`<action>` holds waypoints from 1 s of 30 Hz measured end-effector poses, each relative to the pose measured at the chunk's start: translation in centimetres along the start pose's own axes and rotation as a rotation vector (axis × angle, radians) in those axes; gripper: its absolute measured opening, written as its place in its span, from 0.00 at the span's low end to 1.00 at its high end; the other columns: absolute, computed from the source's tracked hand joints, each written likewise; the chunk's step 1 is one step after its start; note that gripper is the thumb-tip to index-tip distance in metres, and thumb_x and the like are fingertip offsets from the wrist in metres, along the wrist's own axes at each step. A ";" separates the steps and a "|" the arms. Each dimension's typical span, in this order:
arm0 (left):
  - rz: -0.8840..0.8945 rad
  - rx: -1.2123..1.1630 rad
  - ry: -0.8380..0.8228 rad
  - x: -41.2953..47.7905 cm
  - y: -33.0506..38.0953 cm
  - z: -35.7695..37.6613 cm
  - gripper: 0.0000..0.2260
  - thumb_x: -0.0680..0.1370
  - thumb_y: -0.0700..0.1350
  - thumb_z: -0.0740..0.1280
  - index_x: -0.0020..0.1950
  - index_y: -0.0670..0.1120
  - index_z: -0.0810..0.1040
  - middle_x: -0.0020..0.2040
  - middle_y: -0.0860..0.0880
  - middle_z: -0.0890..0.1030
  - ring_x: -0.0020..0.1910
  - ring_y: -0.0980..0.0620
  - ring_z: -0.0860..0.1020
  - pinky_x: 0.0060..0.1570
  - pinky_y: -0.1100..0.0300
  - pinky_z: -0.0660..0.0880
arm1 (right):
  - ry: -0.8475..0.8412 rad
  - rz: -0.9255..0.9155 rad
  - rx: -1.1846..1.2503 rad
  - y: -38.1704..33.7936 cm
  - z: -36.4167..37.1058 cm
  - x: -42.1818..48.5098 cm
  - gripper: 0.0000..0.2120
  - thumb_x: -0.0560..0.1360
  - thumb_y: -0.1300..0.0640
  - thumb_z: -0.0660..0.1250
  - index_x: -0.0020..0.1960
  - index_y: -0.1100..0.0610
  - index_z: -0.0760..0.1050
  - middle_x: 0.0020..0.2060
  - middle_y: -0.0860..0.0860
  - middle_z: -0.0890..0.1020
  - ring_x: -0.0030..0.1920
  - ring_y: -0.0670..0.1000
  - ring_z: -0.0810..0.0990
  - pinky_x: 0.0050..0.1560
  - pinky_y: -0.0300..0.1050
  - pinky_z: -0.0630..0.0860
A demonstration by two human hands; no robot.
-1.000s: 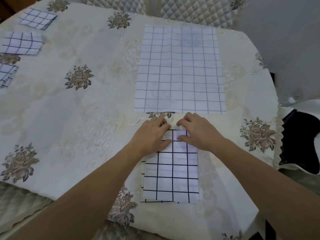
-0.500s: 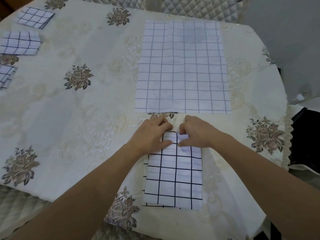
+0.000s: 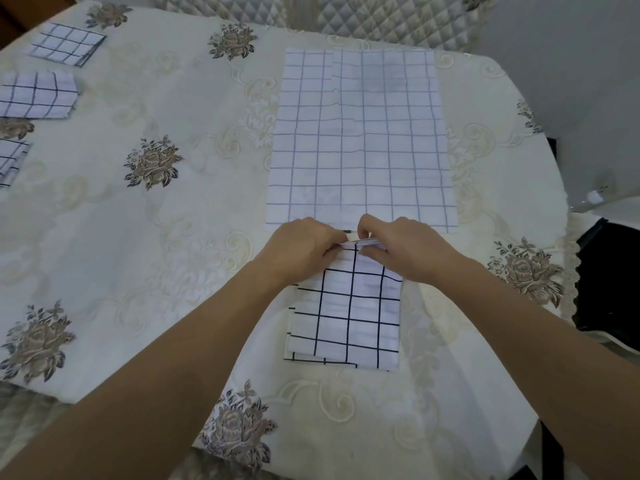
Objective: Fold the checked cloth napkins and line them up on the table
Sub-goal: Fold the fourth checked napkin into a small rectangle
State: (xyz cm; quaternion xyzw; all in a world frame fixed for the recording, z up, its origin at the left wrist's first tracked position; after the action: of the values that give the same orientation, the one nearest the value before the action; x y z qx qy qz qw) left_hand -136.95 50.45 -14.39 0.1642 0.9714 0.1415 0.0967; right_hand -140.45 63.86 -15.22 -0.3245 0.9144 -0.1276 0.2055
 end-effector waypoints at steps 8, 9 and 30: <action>0.050 -0.141 0.247 -6.0 2.7 -1.6 0.11 0.77 0.43 0.66 0.57 0.48 0.84 0.48 0.50 0.86 0.42 0.46 0.83 0.35 0.54 0.79 | 0.087 -0.096 -0.039 -2.6 -1.0 -5.0 0.13 0.82 0.47 0.60 0.58 0.49 0.80 0.47 0.48 0.85 0.46 0.54 0.82 0.45 0.53 0.79; 0.045 -0.164 0.253 -7.0 3.1 -1.5 0.12 0.77 0.44 0.66 0.57 0.48 0.84 0.49 0.50 0.86 0.43 0.47 0.83 0.36 0.54 0.80 | 0.111 -0.098 0.012 -2.8 -0.5 -6.0 0.13 0.81 0.47 0.62 0.60 0.48 0.80 0.50 0.48 0.85 0.48 0.54 0.82 0.45 0.54 0.79; 0.155 -0.166 0.230 -16.3 5.1 9.4 0.16 0.81 0.52 0.66 0.63 0.43 0.80 0.71 0.45 0.75 0.73 0.46 0.71 0.70 0.46 0.67 | 0.383 -0.198 0.126 -4.7 12.8 -14.6 0.24 0.78 0.47 0.68 0.69 0.59 0.75 0.73 0.54 0.71 0.77 0.55 0.64 0.73 0.57 0.68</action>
State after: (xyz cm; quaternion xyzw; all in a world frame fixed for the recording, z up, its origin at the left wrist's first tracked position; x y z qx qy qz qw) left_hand -118.14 51.68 -19.40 0.2127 0.9455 0.2461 -0.0132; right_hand -121.76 68.46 -20.55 -0.3692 0.8906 -0.2633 0.0346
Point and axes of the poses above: each hand's wrist, its own x-axis towards the middle knuckle, its own z-axis out of the palm, y = z × x, the point moved 7 cm from there along x, towards the middle knuckle
